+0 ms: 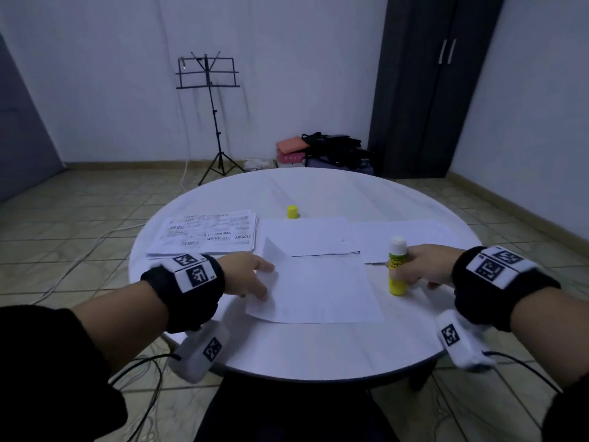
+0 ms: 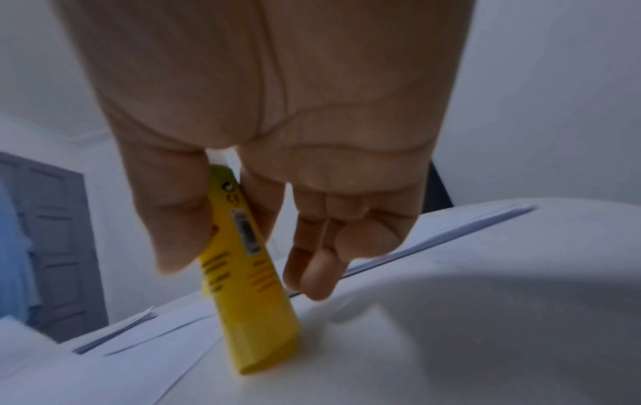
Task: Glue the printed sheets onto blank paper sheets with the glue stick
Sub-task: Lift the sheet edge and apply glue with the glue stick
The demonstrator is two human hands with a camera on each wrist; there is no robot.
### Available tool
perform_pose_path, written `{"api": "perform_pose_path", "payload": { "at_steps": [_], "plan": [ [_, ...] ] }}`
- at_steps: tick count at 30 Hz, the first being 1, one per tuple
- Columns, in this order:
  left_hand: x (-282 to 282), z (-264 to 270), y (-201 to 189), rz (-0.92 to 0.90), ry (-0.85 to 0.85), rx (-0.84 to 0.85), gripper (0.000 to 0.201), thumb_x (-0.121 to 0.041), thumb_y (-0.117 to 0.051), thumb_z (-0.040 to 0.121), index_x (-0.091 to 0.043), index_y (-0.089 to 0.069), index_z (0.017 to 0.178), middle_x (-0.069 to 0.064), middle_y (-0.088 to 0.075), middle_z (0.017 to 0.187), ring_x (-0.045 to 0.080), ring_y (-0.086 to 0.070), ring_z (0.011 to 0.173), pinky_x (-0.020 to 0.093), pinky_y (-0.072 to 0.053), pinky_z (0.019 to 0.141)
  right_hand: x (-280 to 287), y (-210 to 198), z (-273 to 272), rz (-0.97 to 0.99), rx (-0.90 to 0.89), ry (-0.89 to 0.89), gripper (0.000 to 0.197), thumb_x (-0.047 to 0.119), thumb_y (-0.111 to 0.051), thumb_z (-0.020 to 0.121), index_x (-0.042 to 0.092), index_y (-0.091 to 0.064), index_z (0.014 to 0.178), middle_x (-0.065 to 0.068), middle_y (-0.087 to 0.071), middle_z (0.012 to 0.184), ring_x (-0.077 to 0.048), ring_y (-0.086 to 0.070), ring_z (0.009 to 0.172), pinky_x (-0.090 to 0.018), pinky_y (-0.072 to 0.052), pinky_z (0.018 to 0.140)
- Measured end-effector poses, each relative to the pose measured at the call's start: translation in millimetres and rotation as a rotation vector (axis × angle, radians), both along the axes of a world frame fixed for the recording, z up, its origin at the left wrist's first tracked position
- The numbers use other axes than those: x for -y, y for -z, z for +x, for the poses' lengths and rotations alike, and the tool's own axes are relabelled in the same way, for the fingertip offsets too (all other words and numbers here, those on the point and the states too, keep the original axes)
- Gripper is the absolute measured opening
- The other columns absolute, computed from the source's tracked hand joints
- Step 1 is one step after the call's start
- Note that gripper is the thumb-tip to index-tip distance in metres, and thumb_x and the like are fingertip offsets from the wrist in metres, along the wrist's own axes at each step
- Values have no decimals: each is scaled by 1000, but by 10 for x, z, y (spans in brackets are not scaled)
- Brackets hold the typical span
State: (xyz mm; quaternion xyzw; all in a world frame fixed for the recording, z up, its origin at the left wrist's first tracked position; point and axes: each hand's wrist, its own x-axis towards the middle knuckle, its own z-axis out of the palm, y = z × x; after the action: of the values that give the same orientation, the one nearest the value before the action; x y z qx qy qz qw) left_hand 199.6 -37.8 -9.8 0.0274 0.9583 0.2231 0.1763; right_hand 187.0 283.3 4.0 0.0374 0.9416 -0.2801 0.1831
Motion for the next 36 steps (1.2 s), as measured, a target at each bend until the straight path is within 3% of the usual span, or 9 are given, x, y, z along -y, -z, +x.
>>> {"api": "perform_pose_path", "payload": {
  "at_steps": [4, 7, 9, 12, 15, 18, 21, 26, 36],
  "plan": [
    [-21, 149, -5, -291, 109, 0, 82, -35, -75, 77, -26, -32, 147, 3, -27, 153, 21, -40, 133, 24, -34, 102, 274, -12, 37, 68, -76, -10, 9, 22, -48, 93, 14, -49, 93, -7, -57, 88, -21, -52, 77, -28, -43, 61],
    [-28, 212, 11, -443, 200, -12, 85, -48, -72, 77, -29, -28, 148, 7, -1, 159, 27, -28, 140, 33, -30, 109, 489, -22, 20, 51, -163, 31, 25, 31, -47, 94, 16, -35, 112, -10, -57, 88, -24, -52, 69, -28, -40, 58],
    [-23, 236, 22, -431, 245, 12, 70, -48, -69, 80, -28, -42, 141, 6, -25, 154, 26, -36, 134, 31, -34, 104, 642, -38, -9, -22, -264, 58, 38, 32, -54, 91, 17, -31, 118, -10, -55, 90, -26, -55, 75, -28, -37, 56],
    [-4, 220, 57, -347, 262, 39, 46, -49, -69, 78, -22, -60, 113, 2, -60, 120, 22, -56, 109, 28, -44, 86, 907, -100, -75, -189, -366, 70, 32, 29, -67, 81, 18, -49, 105, -6, -57, 90, -24, -56, 78, -25, -37, 58],
    [32, 175, 90, -397, 314, 29, 51, -52, -68, 76, -22, -59, 116, 3, -58, 117, 24, -54, 111, 35, -45, 96, 1227, -168, -137, -264, -401, 31, 22, 26, -75, 74, 12, -62, 85, -4, -59, 80, -21, -55, 74, -26, -39, 57],
    [60, 152, 81, -454, 363, 6, 54, -54, -68, 73, -27, -57, 119, 4, -54, 119, 26, -50, 118, 39, -43, 99, 1577, -147, -188, -230, -390, -30, 29, 32, -72, 78, 13, -54, 67, -5, -55, 71, -22, -54, 72, -33, -46, 68],
    [87, 145, 80, -473, 370, -1, 54, -53, -68, 73, -29, -57, 121, 5, -50, 130, 28, -47, 121, 39, -42, 101, 1892, -61, -276, -106, -368, -89, 38, 42, -68, 81, 13, -49, 67, -4, -52, 71, -21, -51, 71, -28, -39, 63],
    [84, 141, 85, -499, 395, -10, 56, -58, -67, 72, -31, -55, 120, 3, -52, 124, 29, -45, 118, 42, -42, 99, 2171, 5, -370, -9, -317, -145, 44, 45, -66, 81, 15, -41, 62, -1, -46, 64, -21, -50, 72, -25, -32, 51],
    [112, 20, 74, -409, 392, -19, 62, -38, -76, 74, -33, -51, 132, 2, -48, 129, 23, -53, 115, 32, -45, 97, 1460, -62, -363, 108, -301, -25, 37, 41, -67, 81, 8, -54, 76, -8, -54, 81, -22, -51, 74, -29, -36, 61]
  ]
}}
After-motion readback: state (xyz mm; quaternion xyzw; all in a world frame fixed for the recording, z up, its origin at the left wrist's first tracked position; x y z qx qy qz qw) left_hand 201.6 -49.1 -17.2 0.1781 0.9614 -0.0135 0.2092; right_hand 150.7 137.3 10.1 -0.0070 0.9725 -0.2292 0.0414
